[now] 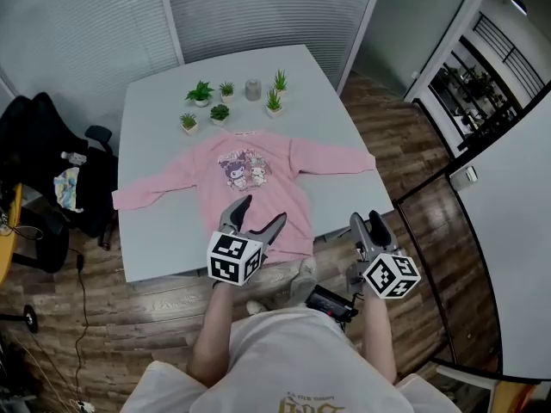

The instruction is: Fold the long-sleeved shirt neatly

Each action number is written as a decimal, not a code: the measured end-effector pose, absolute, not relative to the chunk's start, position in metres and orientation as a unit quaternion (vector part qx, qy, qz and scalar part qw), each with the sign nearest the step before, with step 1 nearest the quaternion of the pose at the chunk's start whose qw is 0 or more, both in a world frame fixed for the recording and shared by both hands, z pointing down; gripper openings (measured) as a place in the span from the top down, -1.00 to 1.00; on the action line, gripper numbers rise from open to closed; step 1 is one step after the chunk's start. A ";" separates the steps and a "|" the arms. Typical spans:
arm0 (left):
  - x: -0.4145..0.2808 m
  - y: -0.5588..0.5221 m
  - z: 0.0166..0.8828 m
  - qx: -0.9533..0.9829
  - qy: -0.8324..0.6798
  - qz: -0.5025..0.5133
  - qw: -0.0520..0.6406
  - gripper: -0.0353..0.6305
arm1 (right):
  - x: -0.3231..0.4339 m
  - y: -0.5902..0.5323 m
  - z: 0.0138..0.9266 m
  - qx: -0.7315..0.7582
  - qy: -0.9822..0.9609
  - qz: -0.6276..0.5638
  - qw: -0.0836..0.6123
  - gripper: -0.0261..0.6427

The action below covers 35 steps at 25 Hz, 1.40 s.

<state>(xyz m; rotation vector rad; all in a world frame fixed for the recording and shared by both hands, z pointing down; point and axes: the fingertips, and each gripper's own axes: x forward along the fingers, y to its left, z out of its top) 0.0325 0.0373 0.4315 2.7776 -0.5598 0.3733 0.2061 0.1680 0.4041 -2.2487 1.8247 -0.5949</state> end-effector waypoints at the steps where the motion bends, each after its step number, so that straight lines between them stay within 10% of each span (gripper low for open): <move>1: 0.040 0.034 0.432 0.962 -0.191 0.130 0.143 -0.22 | 0.213 0.167 0.405 -0.760 0.611 -0.202 0.094 0.19; 35: 0.261 -0.042 0.540 0.933 -0.153 0.269 0.183 -0.20 | 0.431 0.065 0.534 -0.759 0.573 -0.309 0.004 0.24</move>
